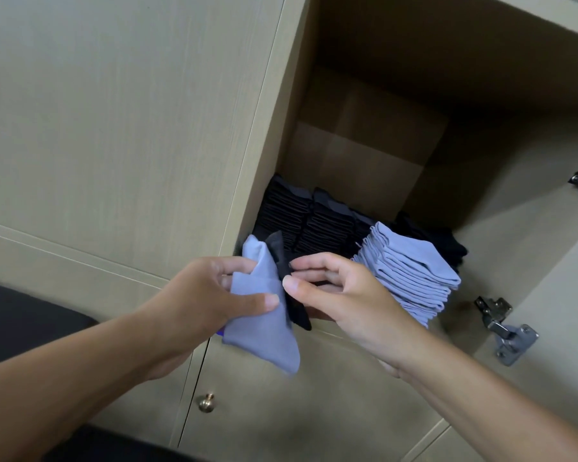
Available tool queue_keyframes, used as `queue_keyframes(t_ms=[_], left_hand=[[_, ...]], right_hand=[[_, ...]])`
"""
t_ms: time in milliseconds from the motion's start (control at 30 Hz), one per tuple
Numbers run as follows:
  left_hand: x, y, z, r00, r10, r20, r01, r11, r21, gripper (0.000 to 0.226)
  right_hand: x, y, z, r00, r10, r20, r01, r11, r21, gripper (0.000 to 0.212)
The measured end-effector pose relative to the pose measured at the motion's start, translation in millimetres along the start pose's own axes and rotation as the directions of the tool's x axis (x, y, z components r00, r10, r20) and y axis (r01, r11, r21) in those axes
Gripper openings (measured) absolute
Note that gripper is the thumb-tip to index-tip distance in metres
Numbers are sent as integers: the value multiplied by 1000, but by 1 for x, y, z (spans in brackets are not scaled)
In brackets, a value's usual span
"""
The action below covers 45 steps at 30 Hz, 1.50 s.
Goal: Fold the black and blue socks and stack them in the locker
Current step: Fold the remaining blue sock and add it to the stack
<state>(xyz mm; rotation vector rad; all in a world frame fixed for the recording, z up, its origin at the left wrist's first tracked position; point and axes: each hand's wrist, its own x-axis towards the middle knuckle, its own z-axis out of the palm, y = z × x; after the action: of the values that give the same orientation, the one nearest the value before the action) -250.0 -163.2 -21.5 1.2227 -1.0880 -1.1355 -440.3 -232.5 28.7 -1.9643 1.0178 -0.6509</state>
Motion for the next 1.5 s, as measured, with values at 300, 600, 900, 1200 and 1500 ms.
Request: queue_keyframes(t_ms=[300,600,900,1200,1500], left_hand=[[1,-2,6,999,0,-40,1,1000,13,39],[8,-5,5,966,-48,-256,66,996,62,50],[11,2,6,955,45,-293,-8,992,127,41],[3,9,5,982,122,-145,-63,932,358,39],[-4,21,22,975,192,115,-217,936,277,60]], right_hand=[[3,15,-4,994,-52,-95,47,997,-61,12],[7,20,-30,965,13,-263,0,999,49,16],[4,15,-42,981,54,-184,-9,971,240,21],[5,9,-49,985,36,-169,25,939,343,46],[-2,2,-42,998,3,55,-8,995,102,36]])
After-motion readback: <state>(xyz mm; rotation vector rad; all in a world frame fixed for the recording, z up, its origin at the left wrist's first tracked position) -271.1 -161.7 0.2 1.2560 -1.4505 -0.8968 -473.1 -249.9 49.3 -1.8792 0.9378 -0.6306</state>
